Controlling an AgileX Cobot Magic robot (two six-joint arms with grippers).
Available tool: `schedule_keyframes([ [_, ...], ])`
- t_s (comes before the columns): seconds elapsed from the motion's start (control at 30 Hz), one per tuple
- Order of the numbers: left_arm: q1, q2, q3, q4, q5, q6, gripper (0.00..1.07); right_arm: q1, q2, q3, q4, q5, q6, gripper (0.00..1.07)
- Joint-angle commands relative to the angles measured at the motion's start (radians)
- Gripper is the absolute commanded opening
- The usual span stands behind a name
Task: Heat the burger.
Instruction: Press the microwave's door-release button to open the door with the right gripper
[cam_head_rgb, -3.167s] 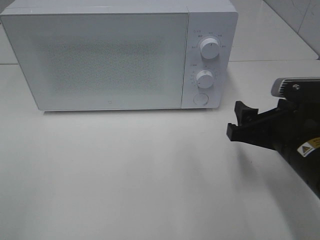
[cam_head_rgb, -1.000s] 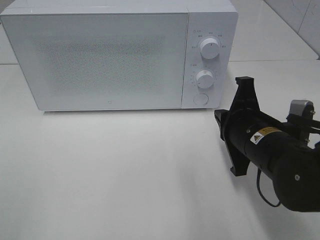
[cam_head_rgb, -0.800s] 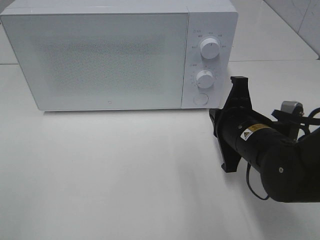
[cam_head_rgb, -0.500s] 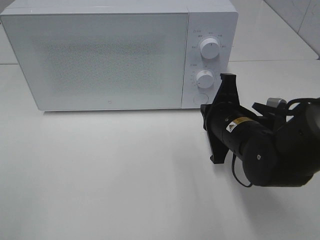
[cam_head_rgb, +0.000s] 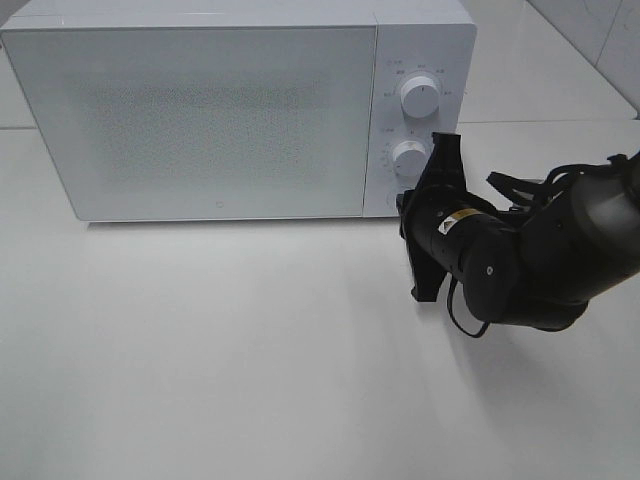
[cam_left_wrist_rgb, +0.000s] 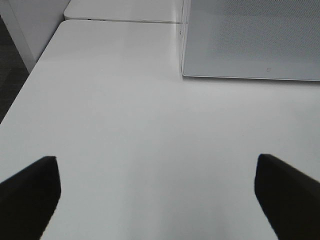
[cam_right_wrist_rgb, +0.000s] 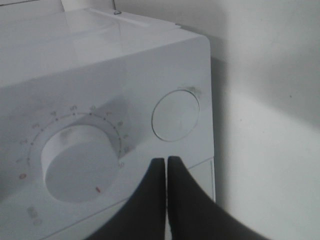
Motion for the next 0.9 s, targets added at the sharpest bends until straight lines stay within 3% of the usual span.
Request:
schedule_keyframes([
  [0.03,0.004,-0.018,0.002,0.001,-0.016,-0.006,0.98,-0.028,0.023,-0.036,-0.012,0.017,-0.005,0.00],
  [0.9,0.004,-0.018,0.002,0.001,-0.016,-0.006,0.98,-0.044,0.124,-0.141,0.000,-0.006,-0.051,0.00],
])
